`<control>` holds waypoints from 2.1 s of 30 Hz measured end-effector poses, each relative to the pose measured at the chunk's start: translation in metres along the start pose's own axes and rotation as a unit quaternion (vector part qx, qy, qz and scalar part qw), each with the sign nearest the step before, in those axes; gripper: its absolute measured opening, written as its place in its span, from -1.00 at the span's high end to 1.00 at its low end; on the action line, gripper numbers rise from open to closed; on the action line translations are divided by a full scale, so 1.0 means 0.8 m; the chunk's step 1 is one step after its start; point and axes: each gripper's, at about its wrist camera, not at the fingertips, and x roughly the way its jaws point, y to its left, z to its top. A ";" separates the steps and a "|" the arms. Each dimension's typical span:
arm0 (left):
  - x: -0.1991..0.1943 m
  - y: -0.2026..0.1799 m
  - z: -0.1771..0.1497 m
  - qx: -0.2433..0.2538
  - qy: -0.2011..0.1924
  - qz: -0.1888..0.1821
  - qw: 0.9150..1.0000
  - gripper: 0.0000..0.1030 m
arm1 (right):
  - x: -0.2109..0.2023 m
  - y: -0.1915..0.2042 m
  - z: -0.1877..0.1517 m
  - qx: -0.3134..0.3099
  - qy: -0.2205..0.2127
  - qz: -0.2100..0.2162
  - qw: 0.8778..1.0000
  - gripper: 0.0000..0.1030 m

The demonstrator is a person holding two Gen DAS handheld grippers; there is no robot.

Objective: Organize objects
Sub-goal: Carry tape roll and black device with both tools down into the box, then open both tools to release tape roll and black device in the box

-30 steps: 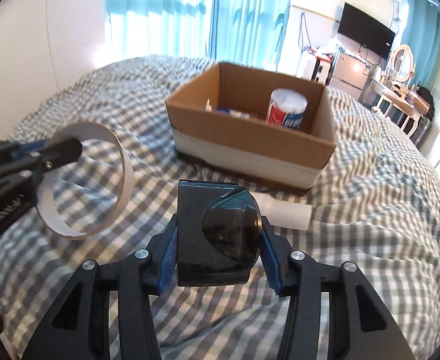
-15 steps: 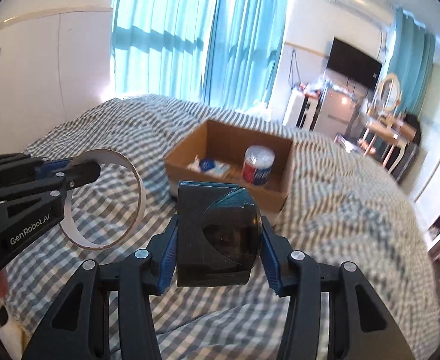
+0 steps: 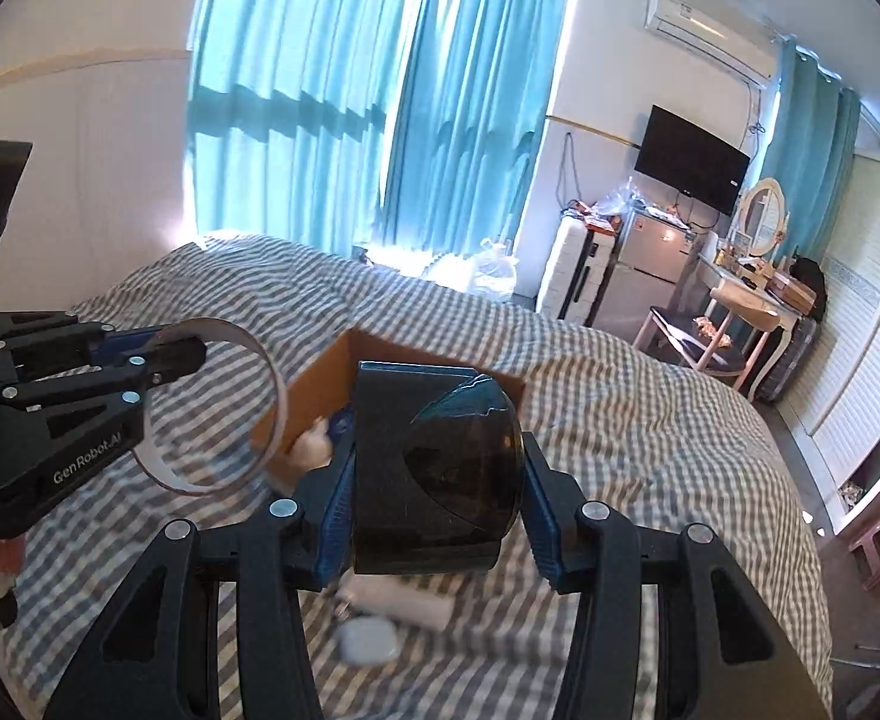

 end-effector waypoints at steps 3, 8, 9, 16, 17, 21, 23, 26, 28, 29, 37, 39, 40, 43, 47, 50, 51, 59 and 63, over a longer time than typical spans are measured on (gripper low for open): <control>0.027 0.000 0.015 0.004 0.008 0.002 1.000 0.78 | 0.029 -0.017 0.016 0.003 0.007 -0.002 1.000 0.06; 0.082 -0.004 0.028 0.010 0.028 0.002 1.000 0.78 | 0.087 -0.033 0.025 0.000 0.033 0.010 0.999 0.06; 0.093 -0.004 0.029 0.010 0.034 0.002 0.999 0.78 | 0.098 -0.035 0.025 0.000 0.038 0.013 0.999 0.06; 0.174 -0.004 0.025 0.013 0.077 0.003 0.997 0.78 | 0.177 -0.041 0.013 -0.002 0.083 0.050 0.995 0.06; 0.182 -0.004 0.023 0.013 0.081 0.003 0.997 0.78 | 0.187 -0.038 0.011 -0.007 0.090 0.056 0.994 0.06; 0.212 -0.005 0.014 0.015 0.097 0.001 0.995 0.78 | 0.214 -0.026 -0.007 -0.039 0.114 0.070 0.990 0.06; 0.227 -0.005 0.010 0.013 0.105 -0.001 0.994 0.78 | 0.227 -0.021 -0.015 -0.051 0.127 0.077 0.988 0.06; 0.244 -0.006 0.007 0.017 0.114 -0.003 0.993 0.78 | 0.246 -0.017 -0.024 -0.058 0.141 0.094 0.984 0.06; 0.254 -0.006 0.005 0.022 0.119 -0.002 0.993 0.78 | 0.252 -0.015 -0.030 -0.058 0.148 0.109 0.981 0.06; 0.259 -0.007 0.003 0.025 0.122 -0.002 0.992 0.78 | 0.256 -0.013 -0.031 -0.057 0.152 0.116 0.980 0.06; 0.280 -0.010 0.002 0.036 0.129 -0.004 0.991 0.78 | 0.276 -0.007 -0.038 -0.063 0.168 0.135 0.974 0.06; 0.284 -0.012 0.002 0.038 0.130 -0.004 0.991 0.78 | 0.279 -0.006 -0.040 -0.063 0.170 0.136 0.974 0.06; 0.285 -0.013 0.002 0.040 0.131 -0.003 0.991 0.78 | 0.281 -0.005 -0.041 -0.065 0.171 0.136 0.974 0.06; 0.289 -0.013 0.001 0.042 0.131 -0.006 0.990 0.78 | 0.288 -0.004 -0.048 -0.070 0.178 0.127 0.973 0.06; 0.287 -0.016 0.001 0.046 0.128 -0.006 0.991 0.77 | 0.289 -0.003 -0.051 -0.066 0.178 0.129 0.973 0.06; 0.287 -0.019 0.001 0.051 0.128 -0.010 0.990 0.73 | 0.288 -0.007 -0.045 -0.063 0.174 0.129 0.974 0.06; 0.287 -0.019 0.001 0.051 0.128 -0.009 0.990 0.71 | 0.287 -0.008 -0.045 -0.061 0.173 0.128 0.975 0.06; 0.280 -0.024 0.008 0.055 0.130 -0.012 0.990 0.23 | 0.268 -0.016 -0.032 -0.054 0.159 0.120 0.978 -0.16; 0.261 -0.024 0.015 0.049 0.115 -0.011 0.992 -0.38 | 0.246 -0.021 -0.021 -0.052 0.144 0.112 0.982 -0.22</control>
